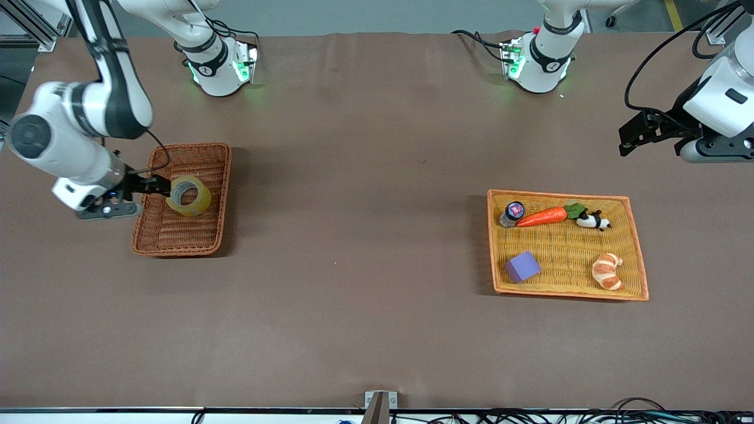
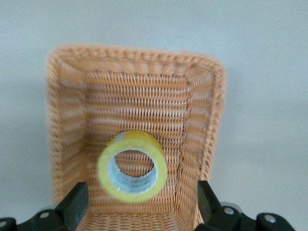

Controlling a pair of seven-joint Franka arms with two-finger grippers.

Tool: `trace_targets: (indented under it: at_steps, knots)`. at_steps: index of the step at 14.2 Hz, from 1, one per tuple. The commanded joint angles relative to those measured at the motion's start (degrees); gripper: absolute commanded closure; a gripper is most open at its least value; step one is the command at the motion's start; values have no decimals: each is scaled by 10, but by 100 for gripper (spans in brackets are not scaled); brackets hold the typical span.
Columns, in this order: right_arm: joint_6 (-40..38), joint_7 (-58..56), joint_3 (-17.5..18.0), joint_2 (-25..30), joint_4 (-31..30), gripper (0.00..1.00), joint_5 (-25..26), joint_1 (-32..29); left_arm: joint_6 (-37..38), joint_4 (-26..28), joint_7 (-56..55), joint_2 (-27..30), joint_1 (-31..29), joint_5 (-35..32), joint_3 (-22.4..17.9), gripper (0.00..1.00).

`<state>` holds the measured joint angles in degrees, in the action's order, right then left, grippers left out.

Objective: Move tape to another basket

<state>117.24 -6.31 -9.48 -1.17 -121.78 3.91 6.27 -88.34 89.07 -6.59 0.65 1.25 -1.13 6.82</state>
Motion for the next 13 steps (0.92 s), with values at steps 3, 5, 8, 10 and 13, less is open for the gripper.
trace_targets:
  at_steps: [3, 5, 8, 10, 13]
  knots:
    - [-177, 30, 10, 16, 186, 0, -1, -8, 2, -8, 12, -3, -3, 5, 1, 0]
    - [-250, 30, 35, 16, 263, 0, -2, -34, 2, -8, 13, -3, -5, 6, 0, 0]
    - [-320, 28, 78, 13, 352, 0, -50, -90, 1, -8, 25, -4, -4, 2, -1, 0]
    - [-329, 27, 78, 5, 396, 0, -48, -90, 1, -9, 27, -6, -1, 2, -1, 0]
    - [-347, 31, 75, -1, 392, 0, -52, -93, 2, -35, 29, -20, -4, 3, 0, 0]
